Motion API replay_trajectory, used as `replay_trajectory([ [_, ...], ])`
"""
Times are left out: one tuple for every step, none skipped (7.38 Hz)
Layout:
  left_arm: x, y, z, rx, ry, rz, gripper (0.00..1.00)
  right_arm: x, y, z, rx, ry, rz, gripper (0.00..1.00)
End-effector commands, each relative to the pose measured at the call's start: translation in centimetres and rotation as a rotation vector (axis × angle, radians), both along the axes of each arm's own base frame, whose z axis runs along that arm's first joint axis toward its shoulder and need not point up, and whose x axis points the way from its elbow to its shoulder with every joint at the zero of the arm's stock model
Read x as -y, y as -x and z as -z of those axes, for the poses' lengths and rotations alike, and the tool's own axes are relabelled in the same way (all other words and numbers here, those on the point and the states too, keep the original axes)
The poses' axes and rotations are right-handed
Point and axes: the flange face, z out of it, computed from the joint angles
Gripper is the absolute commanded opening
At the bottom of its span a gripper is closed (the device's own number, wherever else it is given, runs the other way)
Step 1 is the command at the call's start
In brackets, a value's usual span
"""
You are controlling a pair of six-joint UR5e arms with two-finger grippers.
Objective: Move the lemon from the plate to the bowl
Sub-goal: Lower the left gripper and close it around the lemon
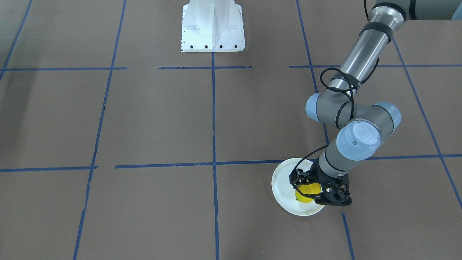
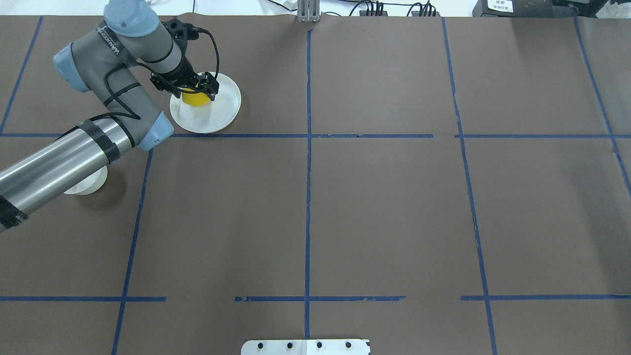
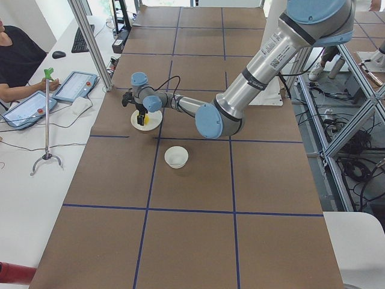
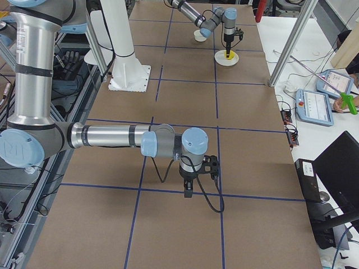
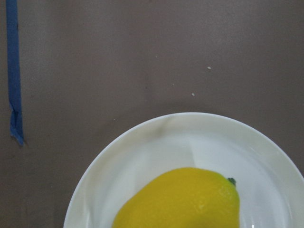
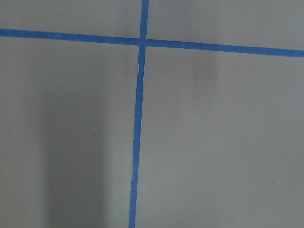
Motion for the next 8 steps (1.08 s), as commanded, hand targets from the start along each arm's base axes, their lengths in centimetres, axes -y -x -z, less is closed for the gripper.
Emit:
replay_trajectory([
  [-0.1,-0.2,-0.1,-0.003,-0.002,-0.002,1.00,0.0,0.0,0.0,0.001,0.000,0.000,1.00],
  [-0.1,-0.4,0.0,-0.006,-0.006,-0.004,1.00,0.0,0.0,0.0,0.001,0.000,0.000,1.00],
  [0.2,-0.7,0.2,-0.002,-0.001,-0.004,1.00,0.0,0.0,0.1,0.000,-0.001,0.000,1.00],
  [0.8,-1.1,0.3,0.004,0.006,-0.004,1.00,0.0,0.0,0.0,0.001,0.000,0.000,1.00],
  [0.9,-1.2,0.2,-0.002,-0.001,-0.004,1.00,0.0,0.0,0.1,0.001,-0.001,0.000,1.00],
  [0.9,-1.2,0.1,-0.002,-0.001,-0.004,1.00,0.0,0.0,0.0,0.000,0.000,0.000,1.00],
  [0.9,-1.2,0.2,-0.004,-0.004,-0.004,0.99,0.0,0.0,0.0,0.000,0.000,0.000,1.00],
  [0.9,-1.2,0.2,-0.003,-0.002,-0.004,0.71,0.0,0.0,0.0,0.000,0.000,0.000,1.00],
])
